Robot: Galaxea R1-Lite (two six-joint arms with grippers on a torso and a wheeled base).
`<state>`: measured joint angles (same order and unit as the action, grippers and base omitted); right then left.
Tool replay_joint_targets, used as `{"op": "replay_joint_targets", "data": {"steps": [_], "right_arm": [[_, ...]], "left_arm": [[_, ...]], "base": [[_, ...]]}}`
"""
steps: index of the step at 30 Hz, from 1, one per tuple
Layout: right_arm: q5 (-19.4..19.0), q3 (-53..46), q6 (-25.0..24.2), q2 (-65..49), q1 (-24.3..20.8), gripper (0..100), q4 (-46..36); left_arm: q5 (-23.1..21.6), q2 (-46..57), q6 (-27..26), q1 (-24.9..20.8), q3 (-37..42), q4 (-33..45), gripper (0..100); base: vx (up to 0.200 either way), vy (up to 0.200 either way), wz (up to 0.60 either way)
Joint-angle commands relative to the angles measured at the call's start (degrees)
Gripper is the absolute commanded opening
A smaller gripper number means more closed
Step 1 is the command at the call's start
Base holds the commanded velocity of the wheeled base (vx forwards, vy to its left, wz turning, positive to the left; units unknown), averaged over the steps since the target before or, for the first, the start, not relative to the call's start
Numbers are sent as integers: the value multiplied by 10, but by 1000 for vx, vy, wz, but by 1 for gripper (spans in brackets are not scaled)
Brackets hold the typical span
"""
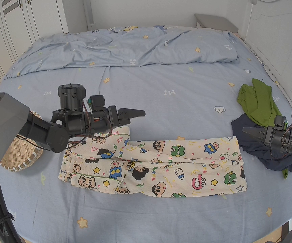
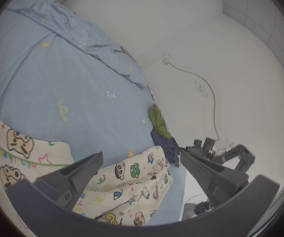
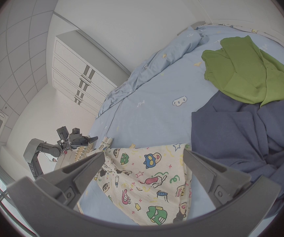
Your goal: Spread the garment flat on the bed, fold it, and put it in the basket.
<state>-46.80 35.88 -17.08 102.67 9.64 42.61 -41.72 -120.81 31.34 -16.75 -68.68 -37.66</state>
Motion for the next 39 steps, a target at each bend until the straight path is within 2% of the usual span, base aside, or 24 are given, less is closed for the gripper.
{"op": "replay_joint_targets", "data": {"steps": [1,9,13,20,24,27,31,39], "right_arm": [[0,-1,0,0,-1,100,0],[0,-2,6,3,-2,100,1],[0,-3,7,3,-2,100,1],[0,-5,7,4,-2,100,2],[0,-5,7,4,-2,100,2],[0,-5,7,4,-2,100,2],[0,-5,7,4,-2,100,2],[0,-6,7,5,-2,100,1]], "left_arm": [[16,-38,-44,-43,-4,-2,100],[38,-51,-121,-58,-8,39,100],[100,-72,-160,-72,-15,50,100],[114,-67,-175,-75,-3,55,100],[121,-60,-210,-76,15,79,100],[146,-53,-230,-83,35,78,100],[171,-23,-235,-87,64,76,100],[173,38,-236,-99,125,67,100]], "base": [[0,0,0],[0,0,0],[0,0,0],[0,0,0],[0,0,0],[0,0,0],[0,0,0],[0,0,0]]}}
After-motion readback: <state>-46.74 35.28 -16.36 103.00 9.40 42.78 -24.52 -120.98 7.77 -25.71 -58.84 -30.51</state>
